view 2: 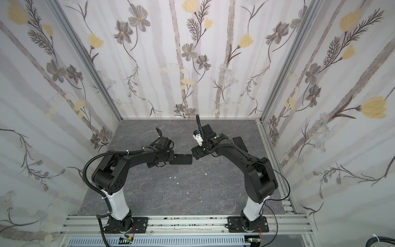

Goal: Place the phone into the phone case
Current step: 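Move the right gripper to the blue-edged phone and grasp it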

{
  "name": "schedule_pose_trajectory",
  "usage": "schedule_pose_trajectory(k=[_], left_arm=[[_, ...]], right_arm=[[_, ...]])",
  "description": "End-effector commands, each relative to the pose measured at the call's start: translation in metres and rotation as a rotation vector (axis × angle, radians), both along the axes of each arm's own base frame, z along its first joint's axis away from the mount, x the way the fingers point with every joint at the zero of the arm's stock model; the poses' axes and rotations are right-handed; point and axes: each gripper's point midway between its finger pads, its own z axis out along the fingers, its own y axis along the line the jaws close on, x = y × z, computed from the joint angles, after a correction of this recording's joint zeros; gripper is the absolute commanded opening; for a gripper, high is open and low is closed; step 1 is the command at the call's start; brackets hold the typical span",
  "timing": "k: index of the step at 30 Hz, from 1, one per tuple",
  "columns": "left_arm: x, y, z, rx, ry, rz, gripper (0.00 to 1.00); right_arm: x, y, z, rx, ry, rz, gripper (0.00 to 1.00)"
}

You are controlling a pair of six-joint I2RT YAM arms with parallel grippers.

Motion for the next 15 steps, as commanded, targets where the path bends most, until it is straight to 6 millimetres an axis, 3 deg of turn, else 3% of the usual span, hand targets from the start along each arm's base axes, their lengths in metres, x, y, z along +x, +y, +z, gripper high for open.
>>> schedule_pose_trajectory(k=[1,7,11,15], left_arm=[[-0.07,0.01,-0.027,0.02,0.232,0.011,0.13],[-0.111,0.004,-0.01,-0.044,0.225,0.024,0.15],[-0.113,0.009,0.018,-0.079,0.154,0.052,0.42],[-0.099,0.029,0.072,-0.076,0.0,0.116,0.62]], right_arm=[[-0.003,0.002,0.004,0.003,-0.006,-0.006,0.93],[-0.004,0.008,0.013,0.014,-0.015,-0.003,0.93],[-0.001,0.021,0.021,0.024,-0.031,-0.007,0.93],[0.009,0.045,0.03,0.037,-0.039,-0.05,0.93]])
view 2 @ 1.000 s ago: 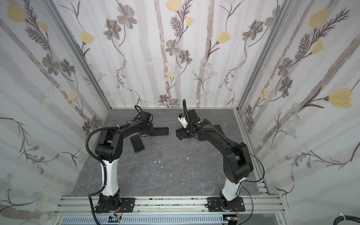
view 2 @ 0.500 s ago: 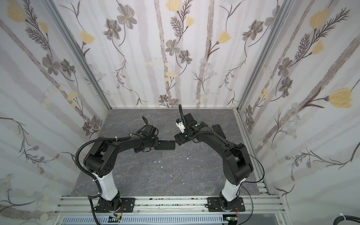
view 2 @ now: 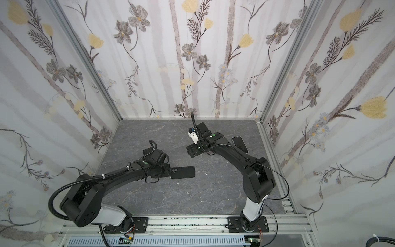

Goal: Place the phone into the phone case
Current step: 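Move the right gripper to the blue-edged phone and grasp it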

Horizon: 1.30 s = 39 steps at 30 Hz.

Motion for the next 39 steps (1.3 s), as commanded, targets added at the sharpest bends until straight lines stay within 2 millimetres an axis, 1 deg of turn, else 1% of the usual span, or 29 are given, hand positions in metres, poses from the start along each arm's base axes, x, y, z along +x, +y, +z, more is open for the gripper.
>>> schedule_pose_trajectory(k=[1,2,3,5,6,7,8,10,12,13,14,16,20,23,25,30,33,35,39], left_arm=[[0.006,0.029,0.033,0.046,-0.08,0.11,0.68],[0.009,0.039,0.043,0.048,-0.112,0.145,0.73],[0.013,0.054,0.053,0.053,-0.149,0.192,0.8],[0.023,0.081,0.063,0.065,-0.193,0.268,0.92],[0.029,0.096,0.066,0.075,-0.196,0.302,0.94],[0.034,0.112,0.071,0.092,-0.192,0.338,0.94],[0.038,0.123,0.076,0.105,-0.195,0.359,0.94],[0.043,0.146,0.095,0.123,-0.241,0.404,0.94],[0.044,0.166,0.112,0.134,-0.308,0.449,0.95],[0.044,0.175,0.117,0.144,-0.334,0.472,0.95],[0.043,0.183,0.12,0.153,-0.349,0.491,0.95],[0.041,0.197,0.125,0.175,-0.387,0.526,0.95],[0.034,0.215,0.127,0.224,-0.452,0.572,0.96],[0.027,0.224,0.127,0.259,-0.496,0.597,0.97],[0.024,0.226,0.127,0.267,-0.52,0.605,0.97],[0.019,0.224,0.121,0.243,-0.544,0.602,0.96],[0.02,0.222,0.121,0.233,-0.553,0.594,0.96],[0.022,0.222,0.121,0.232,-0.552,0.591,0.96],[0.025,0.219,0.116,0.227,-0.531,0.578,0.96]], right_arm=[[0.008,0.018,0.007,0.02,0.004,-0.057,0.93],[0.011,0.026,0.01,0.031,0.0,-0.061,0.94],[0.015,0.035,0.014,0.041,-0.008,-0.069,0.94],[0.024,0.05,0.022,0.068,-0.026,-0.085,0.94],[0.029,0.056,0.026,0.081,-0.033,-0.103,0.95],[0.033,0.062,0.027,0.096,-0.032,-0.119,0.95],[0.036,0.068,0.027,0.105,-0.027,-0.131,0.95],[0.038,0.091,0.026,0.114,-0.017,-0.119,0.96],[0.04,0.113,0.025,0.095,-0.037,-0.104,1.0],[0.043,0.122,0.024,0.093,-0.048,-0.102,1.0],[0.035,0.14,0.023,0.096,-0.058,-0.078,1.0],[0.035,0.164,0.015,0.104,-0.077,-0.066,1.0],[0.032,0.199,-0.004,0.116,-0.133,-0.048,1.0],[0.028,0.221,-0.023,0.128,-0.16,-0.027,1.0],[0.026,0.234,-0.036,0.138,-0.169,-0.021,1.0],[0.014,0.264,-0.061,0.181,-0.176,0.036,1.0],[0.01,0.275,-0.078,0.19,-0.176,0.047,1.0],[0.01,0.279,-0.089,0.189,-0.174,0.04,1.0],[0.013,0.279,-0.109,0.162,-0.161,0.016,1.0]])
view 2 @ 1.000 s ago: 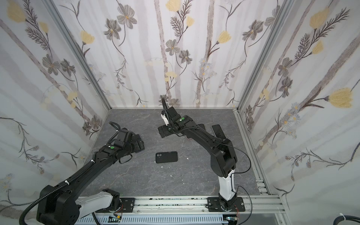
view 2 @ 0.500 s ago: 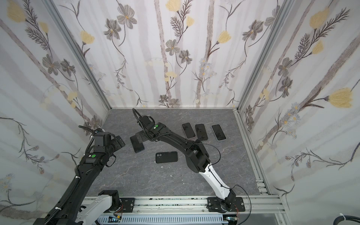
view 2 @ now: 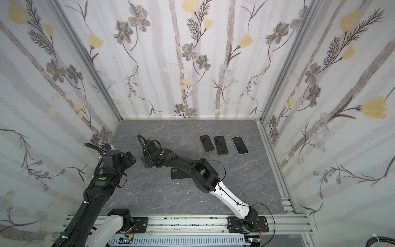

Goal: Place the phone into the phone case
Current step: 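Move the right gripper to the blue-edged phone and grasp it, then lift the blue-edged phone with the right gripper toward the left gripper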

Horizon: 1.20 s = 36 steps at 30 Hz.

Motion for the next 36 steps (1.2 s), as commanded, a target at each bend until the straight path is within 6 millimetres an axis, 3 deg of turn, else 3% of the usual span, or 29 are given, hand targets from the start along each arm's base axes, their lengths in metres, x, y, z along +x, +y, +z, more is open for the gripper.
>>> schedule_pose_trajectory(k=[1,5,9,14,18,25,28,32,36], left_arm=[[0.006,0.0,0.006,0.008,-0.027,-0.006,0.96],[0.002,0.003,0.011,0.021,-0.04,0.007,0.96],[-0.003,0.002,0.02,0.012,-0.085,0.005,0.96],[-0.003,-0.001,0.026,-0.006,-0.116,-0.005,0.96],[-0.003,-0.004,0.027,-0.019,-0.12,-0.018,0.96],[-0.004,-0.003,0.029,-0.019,-0.13,-0.017,0.96],[-0.004,-0.004,0.028,-0.021,-0.128,-0.02,0.96],[-0.003,-0.004,0.027,-0.022,-0.126,-0.021,0.96],[-0.003,-0.005,0.027,-0.028,-0.124,-0.024,0.96]], right_arm=[[0.008,0.005,-0.002,0.018,-0.022,-0.035,1.0],[0.002,-0.002,-0.023,-0.051,-0.002,-0.018,1.0],[-0.009,-0.022,-0.04,-0.174,0.033,0.003,0.97],[-0.042,-0.043,-0.063,-0.277,0.194,0.089,0.88],[-0.062,-0.058,-0.072,-0.33,0.287,0.091,0.73],[-0.095,-0.074,-0.071,-0.358,0.364,0.155,0.63],[-0.106,-0.082,-0.071,-0.374,0.382,0.169,0.64],[-0.1,-0.091,-0.074,-0.451,0.307,0.142,0.77],[-0.095,-0.088,-0.084,-0.475,0.295,0.12,0.86]])
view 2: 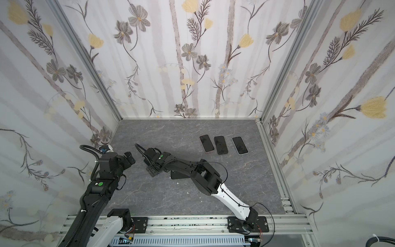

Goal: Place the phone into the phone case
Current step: 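Lift the blue-edged phone with the right gripper toward the left gripper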

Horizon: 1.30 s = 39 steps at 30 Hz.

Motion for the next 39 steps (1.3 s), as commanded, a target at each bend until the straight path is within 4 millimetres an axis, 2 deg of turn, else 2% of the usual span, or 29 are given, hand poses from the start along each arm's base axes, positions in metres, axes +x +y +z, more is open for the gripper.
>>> schedule_pose_trajectory(k=[1,4,6,8,11,15,19,24,27,30,35,39], left_arm=[[0.004,-0.001,0.005,-0.015,-0.03,0.001,0.96],[0.004,-0.002,0.005,-0.02,-0.031,-0.002,0.96],[0.004,-0.002,0.005,-0.022,-0.033,-0.004,0.96],[0.004,-0.003,0.005,-0.022,-0.035,-0.006,0.96],[0.004,-0.002,0.006,-0.017,-0.037,-0.002,0.96],[0.004,-0.001,0.0,-0.011,-0.013,0.003,0.96],[0.009,-0.002,-0.011,-0.015,0.038,0.0,0.95],[0.022,-0.008,-0.021,-0.046,0.1,-0.017,0.95],[0.032,-0.016,-0.035,-0.091,0.149,-0.039,0.94],[0.04,-0.02,-0.045,-0.124,0.182,-0.045,0.94],[0.054,-0.025,-0.049,-0.167,0.191,-0.039,0.93],[0.058,-0.029,-0.049,-0.196,0.198,-0.045,0.93]], right_arm=[[-0.032,-0.046,-0.051,-0.224,0.169,-0.016,0.9],[-0.032,-0.049,-0.063,-0.256,0.17,-0.011,0.92],[-0.034,-0.052,-0.07,-0.27,0.185,-0.001,0.89],[-0.037,-0.055,-0.073,-0.282,0.205,0.008,0.79],[-0.037,-0.059,-0.069,-0.298,0.2,0.014,0.68],[-0.031,-0.055,-0.047,-0.274,0.163,0.017,0.57],[-0.036,-0.04,-0.017,-0.187,0.167,0.046,0.44],[-0.043,-0.022,0.007,-0.082,0.152,0.068,0.42],[-0.041,-0.017,0.016,-0.049,0.134,0.076,0.4],[-0.038,-0.016,0.029,-0.035,0.101,0.089,0.37],[-0.031,-0.019,0.048,-0.016,0.038,0.105,0.35],[-0.032,-0.022,0.055,0.002,0.024,0.112,0.35]])
